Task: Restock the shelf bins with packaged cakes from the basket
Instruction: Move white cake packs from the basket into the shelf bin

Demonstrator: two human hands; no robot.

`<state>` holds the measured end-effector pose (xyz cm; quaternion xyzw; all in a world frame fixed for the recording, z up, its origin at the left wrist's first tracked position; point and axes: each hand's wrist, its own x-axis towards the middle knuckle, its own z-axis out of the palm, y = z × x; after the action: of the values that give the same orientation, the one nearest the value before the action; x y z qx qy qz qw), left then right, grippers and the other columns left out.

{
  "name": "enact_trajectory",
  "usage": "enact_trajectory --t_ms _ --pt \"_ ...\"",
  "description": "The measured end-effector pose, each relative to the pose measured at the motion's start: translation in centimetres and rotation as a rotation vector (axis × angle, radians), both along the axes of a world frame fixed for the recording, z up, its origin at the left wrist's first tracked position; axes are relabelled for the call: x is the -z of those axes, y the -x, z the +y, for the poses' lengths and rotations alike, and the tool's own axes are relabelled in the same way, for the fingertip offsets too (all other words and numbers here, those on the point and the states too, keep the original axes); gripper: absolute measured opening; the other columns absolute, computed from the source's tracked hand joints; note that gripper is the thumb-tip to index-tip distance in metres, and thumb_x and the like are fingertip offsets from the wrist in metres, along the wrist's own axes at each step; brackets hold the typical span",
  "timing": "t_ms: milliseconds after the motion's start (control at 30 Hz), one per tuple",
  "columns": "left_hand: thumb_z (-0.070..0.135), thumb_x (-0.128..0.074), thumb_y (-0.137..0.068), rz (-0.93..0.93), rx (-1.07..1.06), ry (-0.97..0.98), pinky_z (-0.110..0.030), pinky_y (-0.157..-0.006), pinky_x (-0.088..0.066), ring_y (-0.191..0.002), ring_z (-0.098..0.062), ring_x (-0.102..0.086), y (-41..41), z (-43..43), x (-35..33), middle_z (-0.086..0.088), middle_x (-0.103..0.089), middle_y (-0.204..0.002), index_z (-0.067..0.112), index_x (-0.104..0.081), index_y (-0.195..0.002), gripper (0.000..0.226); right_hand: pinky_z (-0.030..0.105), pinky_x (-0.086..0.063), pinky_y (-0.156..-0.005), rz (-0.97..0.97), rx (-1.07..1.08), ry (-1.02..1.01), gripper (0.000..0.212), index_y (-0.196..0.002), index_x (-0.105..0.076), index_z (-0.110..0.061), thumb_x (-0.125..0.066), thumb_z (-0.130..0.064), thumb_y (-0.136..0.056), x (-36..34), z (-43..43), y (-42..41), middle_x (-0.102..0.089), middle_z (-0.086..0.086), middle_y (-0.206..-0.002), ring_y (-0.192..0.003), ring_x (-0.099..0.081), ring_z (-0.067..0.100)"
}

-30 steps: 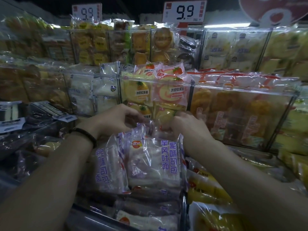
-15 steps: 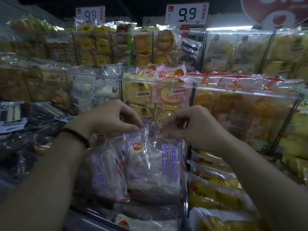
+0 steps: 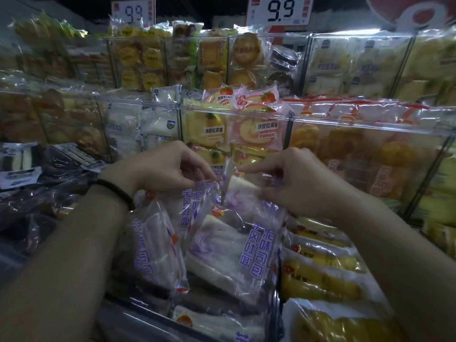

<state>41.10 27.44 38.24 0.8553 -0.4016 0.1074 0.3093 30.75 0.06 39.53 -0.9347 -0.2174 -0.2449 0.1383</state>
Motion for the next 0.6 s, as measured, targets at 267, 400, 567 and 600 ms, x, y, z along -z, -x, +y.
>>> enact_trajectory --t_ms 267,400,567,600 --pt "0.009 -0.084 -0.088 -0.113 0.013 0.087 -0.050 -0.087 -0.061 -0.099 -0.026 -0.075 -0.2 0.0 0.0 0.008 -0.081 -0.100 0.044 -0.083 -0.106 0.039 0.036 -0.064 -0.079 -0.074 0.123 0.084 0.053 -0.127 -0.068 -0.052 -0.082 -0.022 -0.085 0.4 0.8 -0.3 -0.071 -0.019 -0.115 -0.097 -0.067 0.009" --pt "0.006 -0.088 -0.082 0.013 -0.003 -0.055 -0.012 -0.094 -0.052 -0.112 0.010 -0.067 0.2 0.8 0.1 0.031 -0.074 -0.112 0.054 -0.073 -0.108 0.057 0.034 -0.064 -0.069 -0.049 0.137 0.066 0.055 -0.122 -0.069 -0.055 -0.089 -0.024 -0.080 0.8 1.3 -0.8 -0.071 -0.019 -0.106 -0.084 -0.066 0.005" --pt "0.017 -0.080 -0.075 0.004 -0.033 -0.181 -0.046 -0.102 -0.057 -0.115 -0.016 -0.070 -0.1 -0.1 0.1 0.012 -0.072 -0.120 0.067 -0.066 -0.107 0.061 0.032 -0.062 -0.071 0.128 0.116 0.119 0.054 -0.124 -0.070 -0.051 -0.092 -0.035 -0.077 1.4 1.6 -0.6 -0.068 -0.017 -0.088 -0.078 -0.064 0.005" --pt "0.019 -0.080 -0.072 -0.010 -0.039 -0.195 -0.051 -0.097 -0.058 -0.110 -0.021 -0.070 -0.2 -0.3 0.1 0.009 -0.070 -0.116 0.066 -0.065 -0.108 0.062 0.034 -0.063 -0.070 0.123 0.130 0.121 0.054 -0.124 -0.070 -0.051 -0.092 -0.034 -0.077 1.4 1.7 -0.6 -0.068 -0.017 -0.087 -0.077 -0.065 0.006"
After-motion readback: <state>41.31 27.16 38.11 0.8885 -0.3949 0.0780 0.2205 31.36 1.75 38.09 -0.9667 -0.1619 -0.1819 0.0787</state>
